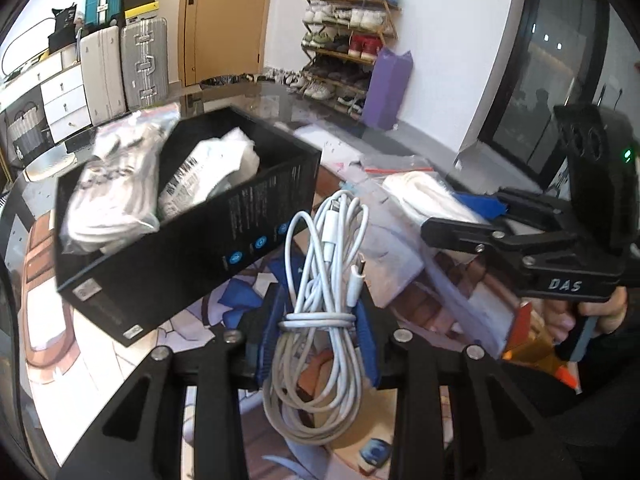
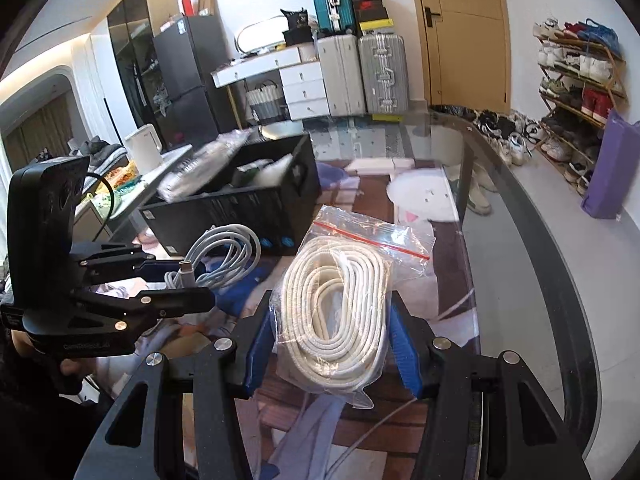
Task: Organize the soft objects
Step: 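Lift and carry both cables over the black box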
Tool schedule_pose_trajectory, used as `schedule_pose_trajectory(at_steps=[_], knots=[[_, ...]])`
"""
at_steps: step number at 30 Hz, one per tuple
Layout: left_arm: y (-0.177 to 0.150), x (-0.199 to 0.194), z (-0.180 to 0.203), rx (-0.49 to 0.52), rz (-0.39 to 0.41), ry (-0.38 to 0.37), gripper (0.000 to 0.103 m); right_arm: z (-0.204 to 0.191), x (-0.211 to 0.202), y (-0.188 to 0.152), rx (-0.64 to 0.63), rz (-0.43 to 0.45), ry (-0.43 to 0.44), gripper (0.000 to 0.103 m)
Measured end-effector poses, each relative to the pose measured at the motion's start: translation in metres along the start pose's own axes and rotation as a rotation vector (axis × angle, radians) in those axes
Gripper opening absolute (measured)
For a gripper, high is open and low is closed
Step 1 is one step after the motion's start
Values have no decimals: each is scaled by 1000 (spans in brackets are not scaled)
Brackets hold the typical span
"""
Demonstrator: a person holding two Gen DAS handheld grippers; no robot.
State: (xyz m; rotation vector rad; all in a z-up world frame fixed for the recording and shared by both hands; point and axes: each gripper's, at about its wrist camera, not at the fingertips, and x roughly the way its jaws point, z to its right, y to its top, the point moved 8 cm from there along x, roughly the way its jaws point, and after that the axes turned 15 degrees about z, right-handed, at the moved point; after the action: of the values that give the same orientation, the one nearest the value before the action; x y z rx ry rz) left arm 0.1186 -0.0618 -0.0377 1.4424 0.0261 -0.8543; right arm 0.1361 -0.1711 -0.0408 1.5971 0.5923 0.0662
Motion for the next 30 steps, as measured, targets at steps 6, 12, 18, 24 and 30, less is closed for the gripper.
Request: schedule_pose_trajectory(at_steps=[6,12,18,24,30], knots=[[27,-35,-8,-67,110,4,33,-15,-10,17,-25,52,34,53],[60,-66,-35,-109,210,76,33,-31,-7,36,-58,83,68,54],[77,-76,-73,-143,253,189,33,-46,8,56,-89,101,98,53],[90,-58,-99,-170,265,273,33,-54,31,74,-110,101,88,53],[94,-35,-124,-199,273,318,33,-73,62,89,-143,98,104,53]])
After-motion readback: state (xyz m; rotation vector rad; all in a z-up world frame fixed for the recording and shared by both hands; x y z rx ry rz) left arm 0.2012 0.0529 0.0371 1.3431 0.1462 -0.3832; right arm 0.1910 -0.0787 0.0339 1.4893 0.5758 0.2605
